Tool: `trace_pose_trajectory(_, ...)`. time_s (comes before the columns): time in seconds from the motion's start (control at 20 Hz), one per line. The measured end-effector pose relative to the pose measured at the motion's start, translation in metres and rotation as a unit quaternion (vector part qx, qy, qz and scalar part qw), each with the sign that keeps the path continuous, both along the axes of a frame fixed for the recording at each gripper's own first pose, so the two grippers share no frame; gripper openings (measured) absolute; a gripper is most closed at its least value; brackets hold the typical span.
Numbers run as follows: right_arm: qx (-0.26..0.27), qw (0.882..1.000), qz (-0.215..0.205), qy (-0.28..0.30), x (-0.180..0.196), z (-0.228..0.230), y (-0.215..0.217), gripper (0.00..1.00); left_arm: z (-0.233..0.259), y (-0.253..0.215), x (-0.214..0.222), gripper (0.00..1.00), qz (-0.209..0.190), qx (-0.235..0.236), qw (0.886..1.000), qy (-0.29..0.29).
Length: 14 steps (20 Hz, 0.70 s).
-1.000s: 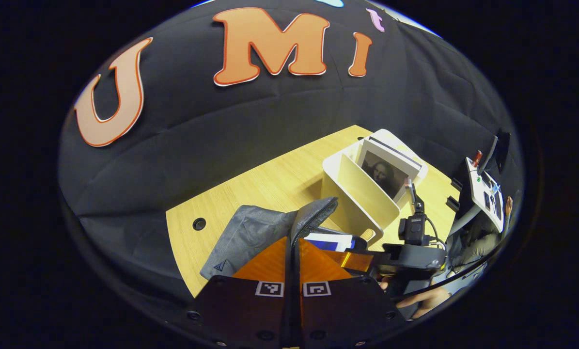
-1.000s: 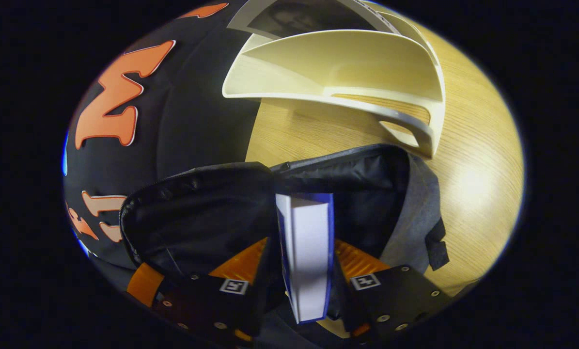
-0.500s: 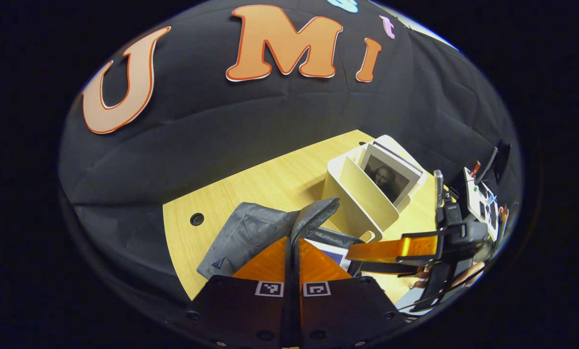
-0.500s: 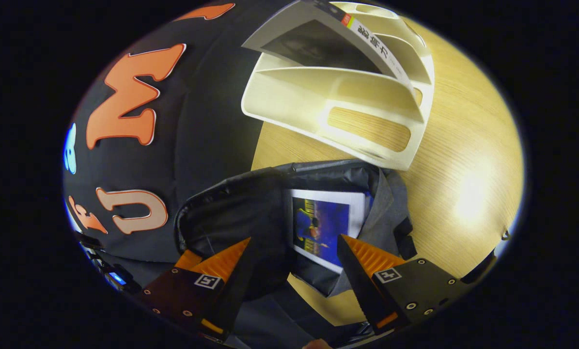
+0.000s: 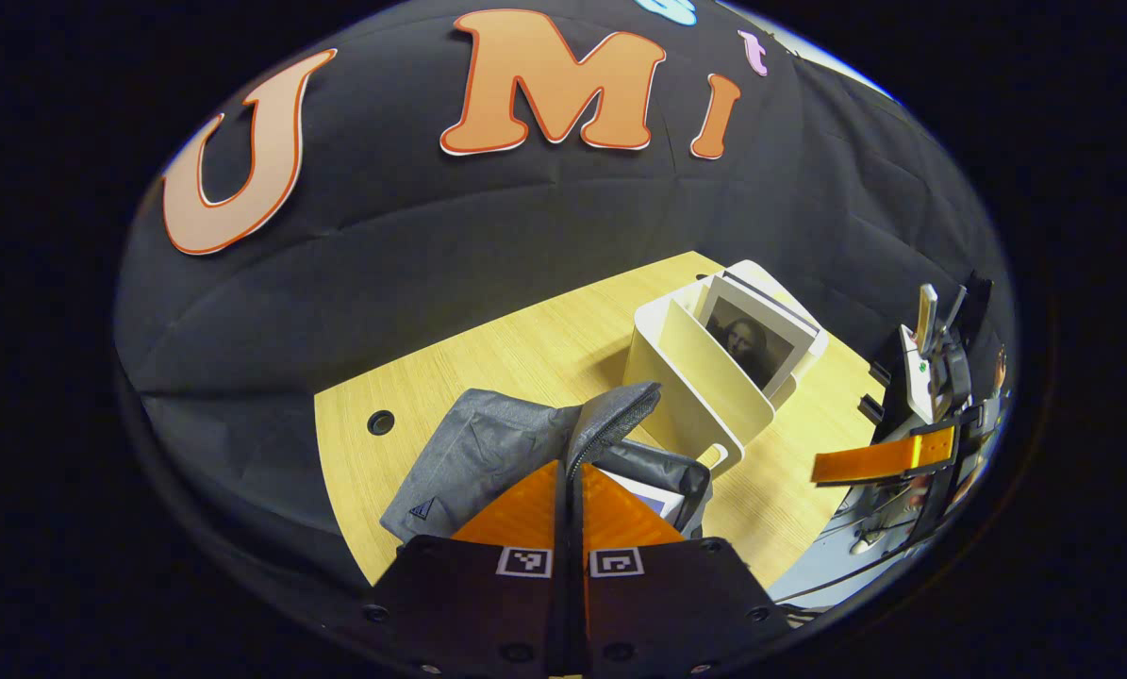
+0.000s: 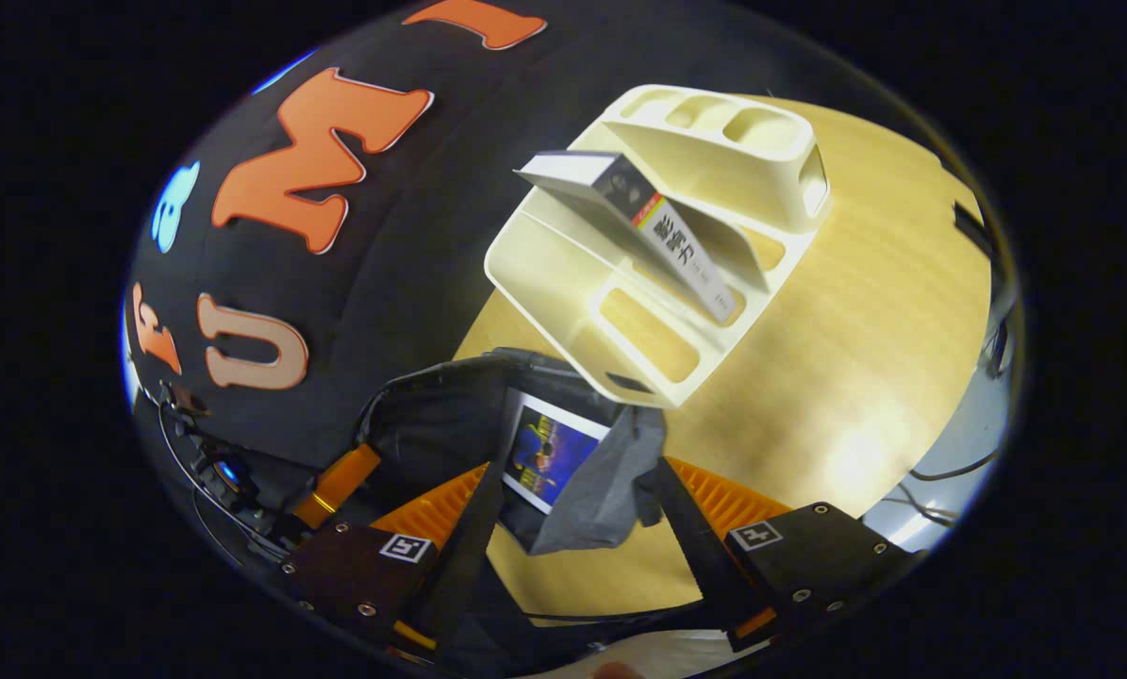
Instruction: Open the schoolbag, grab two books from the bookshelf and put them into the schoolbag.
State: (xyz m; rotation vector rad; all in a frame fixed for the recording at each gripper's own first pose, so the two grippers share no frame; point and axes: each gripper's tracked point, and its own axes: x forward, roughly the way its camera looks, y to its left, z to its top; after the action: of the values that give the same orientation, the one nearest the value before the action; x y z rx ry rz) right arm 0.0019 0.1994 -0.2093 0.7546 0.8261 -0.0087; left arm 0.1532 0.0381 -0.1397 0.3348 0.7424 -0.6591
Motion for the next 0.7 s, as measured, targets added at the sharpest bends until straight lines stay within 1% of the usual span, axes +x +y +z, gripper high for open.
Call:
trace_pose_trajectory(0.1,-0.079,0.996,0.027,-0.001,-0.009,0.012,-0.031,0.98,-0.003,-0.001,-0.004,0.0,-0.006,0.005,1.0,0.001)
trace_pose_trajectory(0.15,-0.123,0.991,0.046,0.002,-0.011,0.017,-0.045,0.98,-0.006,-0.002,-0.006,0.0,-0.01,0.012,1.0,0.001)
trace_pose_trajectory(0.25,-0.206,0.975,0.079,0.005,-0.008,0.037,-0.075,0.99,-0.007,-0.002,-0.007,0.0,-0.019,0.023,1.0,-0.005)
trace_pose_trajectory(0.3,-0.231,0.969,0.09,0.002,-0.002,0.051,-0.084,0.99,-0.008,-0.002,-0.008,0.0,-0.021,0.027,0.999,-0.008)
trace_pose_trajectory(0.45,-0.264,0.957,0.121,-0.013,0.024,0.095,-0.089,0.99,-0.01,-0.004,-0.01,0.0,-0.022,0.025,0.999,-0.005)
trace_pose_trajectory(0.6,-0.306,0.941,0.142,-0.015,0.057,0.119,-0.096,0.99,-0.01,0.0,-0.009,0.0,-0.018,0.026,0.999,-0.004)
trace_pose_trajectory(0.7,-0.318,0.935,0.155,-0.014,0.081,0.13,-0.094,0.99,-0.01,0.003,-0.009,0.0,-0.016,0.028,0.999,-0.003)
